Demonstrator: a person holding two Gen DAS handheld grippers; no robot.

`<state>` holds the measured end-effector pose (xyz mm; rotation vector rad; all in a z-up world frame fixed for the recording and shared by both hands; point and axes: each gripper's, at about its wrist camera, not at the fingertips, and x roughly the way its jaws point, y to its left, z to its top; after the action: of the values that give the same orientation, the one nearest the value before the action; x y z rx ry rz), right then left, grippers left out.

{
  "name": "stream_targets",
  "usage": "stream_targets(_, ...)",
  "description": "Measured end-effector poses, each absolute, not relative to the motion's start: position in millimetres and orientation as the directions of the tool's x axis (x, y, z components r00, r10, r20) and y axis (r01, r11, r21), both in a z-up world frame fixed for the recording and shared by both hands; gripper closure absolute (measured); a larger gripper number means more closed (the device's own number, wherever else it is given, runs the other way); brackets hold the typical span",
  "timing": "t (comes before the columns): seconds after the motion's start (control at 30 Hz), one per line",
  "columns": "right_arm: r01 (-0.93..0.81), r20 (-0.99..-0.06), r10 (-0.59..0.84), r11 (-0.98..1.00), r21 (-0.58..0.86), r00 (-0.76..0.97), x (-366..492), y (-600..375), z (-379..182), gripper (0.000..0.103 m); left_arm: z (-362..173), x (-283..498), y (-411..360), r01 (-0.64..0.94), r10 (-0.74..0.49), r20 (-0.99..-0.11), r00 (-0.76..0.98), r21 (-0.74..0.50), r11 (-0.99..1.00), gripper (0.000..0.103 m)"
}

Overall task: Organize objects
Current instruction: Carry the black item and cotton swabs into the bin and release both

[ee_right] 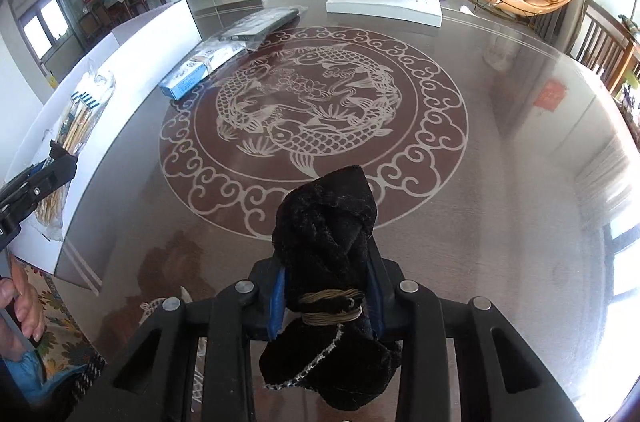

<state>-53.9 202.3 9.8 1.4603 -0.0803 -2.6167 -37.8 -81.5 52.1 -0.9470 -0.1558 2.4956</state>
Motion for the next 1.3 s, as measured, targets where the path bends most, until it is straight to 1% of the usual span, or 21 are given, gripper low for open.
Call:
stream_targets(0.1, 0.187, -0.782, -0.276, -0.961, 0.205, -0.559, -62, 155, 51, 0.070, 81, -35, -132, -0.325, 0.412, -0.570, -0.711, -0.253, -0.911, 0.072)
stream_targets(0.2, 0.317, -0.706, -0.437, -0.898, 0.306, -0.557, -76, 84, 88, 0.070, 95, -39, -194, -0.219, 0.299, -0.580, -0.757, -0.207, -0.954, 0.072)
stream_targets(0.27, 0.405, -0.659, -0.537, -0.840, 0.361, -0.527, -87, 31, 105, 0.070, 93, -46, -233, -0.129, 0.202, -0.611, -0.766, -0.163, -0.978, 0.072)
stream_targets(0.33, 0.480, -0.629, -0.616, -0.780, 0.402, -0.474, -96, -22, 114, 0.070, 84, -51, -273, -0.048, 0.138, -0.652, -0.745, -0.154, -0.987, 0.072)
stream_targets(0.4, 0.532, -0.620, -0.659, -0.736, 0.418, -0.425, -105, -73, 114, 0.070, 72, -54, -300, 0.017, 0.078, -0.687, -0.723, -0.130, -0.991, 0.072)
stream_targets(0.47, 0.553, -0.633, -0.668, -0.720, 0.418, -0.391, -111, -112, 105, 0.066, 61, -56, -319, 0.067, 0.031, -0.718, -0.695, -0.108, -0.992, 0.070)
stream_targets(0.5, 0.554, -0.647, -0.670, -0.714, 0.427, -0.365, -114, -129, 98, 0.058, 55, -56, -326, 0.087, 0.014, -0.733, -0.680, -0.099, -0.991, 0.064)
stream_targets(0.53, 0.551, -0.663, -0.673, -0.707, 0.444, -0.329, -118, -142, 89, 0.041, 49, -57, -330, 0.100, 0.002, -0.750, -0.661, -0.091, -0.991, 0.056)
stream_targets(0.57, 0.539, -0.677, -0.671, -0.705, 0.460, -0.301, -120, -150, 79, 0.035, 42, -57, -334, 0.114, -0.010, -0.764, -0.645, -0.083, -0.990, 0.033)
stream_targets(0.6, 0.527, -0.681, -0.671, -0.708, 0.471, -0.294, -120, -153, 72, 0.031, 38, -56, -335, 0.128, -0.024, -0.766, -0.642, -0.076, -0.989, 0.015)
stream_targets(0.63, 0.517, -0.676, -0.673, -0.711, 0.477, -0.301, -118, -151, 68, 0.031, 35, -54, -335, 0.139, -0.037, -0.759, -0.650, -0.070, -0.988, 0.013)
stream_targets(0.7, 0.507, -0.646, -0.681, -0.714, 0.483, -0.344, -112, -135, 66, 0.030, 33, -50, -330, 0.136, -0.036, -0.749, -0.662, -0.073, -0.988, 0.013)
stream_targets(0.77, 0.493, -0.615, -0.663, -0.741, 0.457, -0.427, -104, -105, 70, 0.020, 36, -47, -321, 0.119, -0.024, -0.741, -0.671, -0.076, -0.990, 0.013)
stream_targets(0.8, 0.484, -0.602, -0.640, -0.764, 0.428, -0.478, -98, -87, 71, 0.011, 39, -47, -313, 0.104, -0.015, -0.733, -0.680, -0.075, -0.992, 0.013)
stream_targets(0.83, 0.469, -0.594, -0.601, -0.796, 0.383, -0.535, -92, -67, 71, 0.004, 42, -40, -309, 0.083, -0.005, -0.723, -0.691, -0.072, -0.994, 0.013)
stream_targets(0.87, 0.449, -0.595, -0.551, -0.831, 0.328, -0.586, -87, -47, 67, 0.002, 46, -37, -300, 0.063, 0.004, -0.714, -0.700, -0.068, -0.996, 0.012)
stream_targets(0.93, 0.384, -0.628, -0.419, -0.901, 0.199, -0.656, -80, -7, 52, 0.001, 56, -28, -275, 0.014, 0.038, -0.695, -0.718, -0.070, -0.997, 0.012)
stream_targets(1.07, 0.232, -0.735, -0.140, -0.972, -0.024, -0.663, -77, 81, -2, 0.001, 73, -18, -217, -0.115, 0.158, -0.660, -0.734, -0.109, -0.987, 0.012)
stream_targets(1.17, 0.135, -0.771, -0.027, -0.988, -0.077, -0.636, -66, 144, -29, 0.001, 77, -15, -167, -0.237, 0.261, -0.654, -0.710, -0.127, -0.963, 0.011)
stream_targets(1.23, 0.088, -0.780, 0.009, -0.993, -0.082, -0.626, -56, 174, -37, 0.001, 76, -18, -130, -0.307, 0.313, -0.665, -0.679, -0.130, -0.943, 0.010)
stream_targets(1.3, 0.058, -0.784, 0.020, -0.996, -0.071, -0.620, -52, 192, -43, 0.001, 69, -26, -96, -0.357, 0.329, -0.683, -0.652, -0.105, -0.928, 0.010)
